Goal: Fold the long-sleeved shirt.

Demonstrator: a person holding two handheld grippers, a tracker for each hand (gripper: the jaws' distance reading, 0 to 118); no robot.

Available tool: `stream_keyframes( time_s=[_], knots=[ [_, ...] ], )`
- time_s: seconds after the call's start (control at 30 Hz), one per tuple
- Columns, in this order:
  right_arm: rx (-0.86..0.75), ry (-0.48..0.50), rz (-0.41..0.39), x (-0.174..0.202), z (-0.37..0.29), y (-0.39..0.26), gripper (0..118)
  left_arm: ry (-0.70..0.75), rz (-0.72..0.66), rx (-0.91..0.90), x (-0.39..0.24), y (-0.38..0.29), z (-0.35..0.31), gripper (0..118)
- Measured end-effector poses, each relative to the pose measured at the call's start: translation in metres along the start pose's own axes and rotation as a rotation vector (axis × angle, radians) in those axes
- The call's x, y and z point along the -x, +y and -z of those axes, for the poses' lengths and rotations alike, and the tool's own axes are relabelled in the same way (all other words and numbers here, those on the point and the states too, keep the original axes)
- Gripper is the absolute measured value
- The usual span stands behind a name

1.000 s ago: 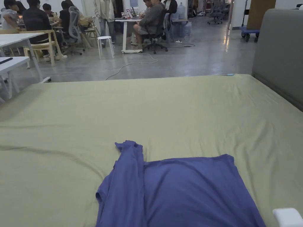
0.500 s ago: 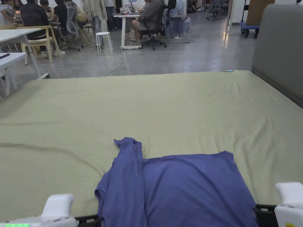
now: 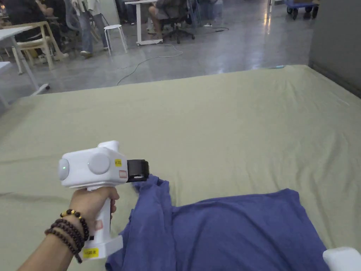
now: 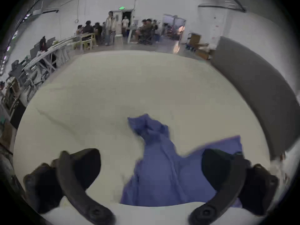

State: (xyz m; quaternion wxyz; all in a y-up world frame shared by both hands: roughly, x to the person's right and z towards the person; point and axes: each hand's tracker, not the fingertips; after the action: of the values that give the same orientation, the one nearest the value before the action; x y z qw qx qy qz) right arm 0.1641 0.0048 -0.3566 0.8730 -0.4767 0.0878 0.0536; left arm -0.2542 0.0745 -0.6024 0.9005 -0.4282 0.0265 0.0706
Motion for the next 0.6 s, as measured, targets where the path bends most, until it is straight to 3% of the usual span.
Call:
stream_keyframes(
  time_s=[0.23,0.3,0.33,0.37,0.4,0.43,0.47,0.5,0.53,0.6],
  knots=[
    [0.068,-0.003,0.046,-0.004,0.018,-0.010,0,0.069,-0.045,0.226,-0.006,0.025,0.133,113],
    [0.076,-0.022,0.047,-0.006,0.023,-0.011,0,0.040,-0.075,0.267,-0.006,0.019,0.150,105],
    [0.082,-0.034,0.048,-0.008,0.024,-0.011,0,0.031,-0.097,0.299,-0.006,0.017,0.155,96],
    [0.087,-0.042,0.049,-0.009,0.026,-0.011,0,0.045,-0.118,0.311,-0.008,0.010,0.154,72],
    [0.091,-0.046,0.050,-0.010,0.028,-0.011,0,0.059,-0.122,0.288,-0.010,0.007,0.152,68],
    [0.095,-0.046,0.050,-0.010,0.029,-0.011,0,0.081,-0.114,0.258,-0.014,0.005,0.146,54],
    [0.098,-0.044,0.048,-0.012,0.027,-0.008,0,0.060,-0.085,0.253,-0.018,0.008,0.140,21],
    [0.097,-0.044,0.047,-0.012,0.027,-0.008,0,0.060,-0.047,0.230,-0.022,0.011,0.133,7],
    [0.094,-0.044,0.046,-0.012,0.027,-0.007,0,0.172,-0.007,0.200,-0.027,0.013,0.125,7],
    [0.083,-0.041,0.040,-0.013,0.021,-0.005,0,0.062,-0.075,0.183,-0.013,0.020,0.104,7]
  ],
)
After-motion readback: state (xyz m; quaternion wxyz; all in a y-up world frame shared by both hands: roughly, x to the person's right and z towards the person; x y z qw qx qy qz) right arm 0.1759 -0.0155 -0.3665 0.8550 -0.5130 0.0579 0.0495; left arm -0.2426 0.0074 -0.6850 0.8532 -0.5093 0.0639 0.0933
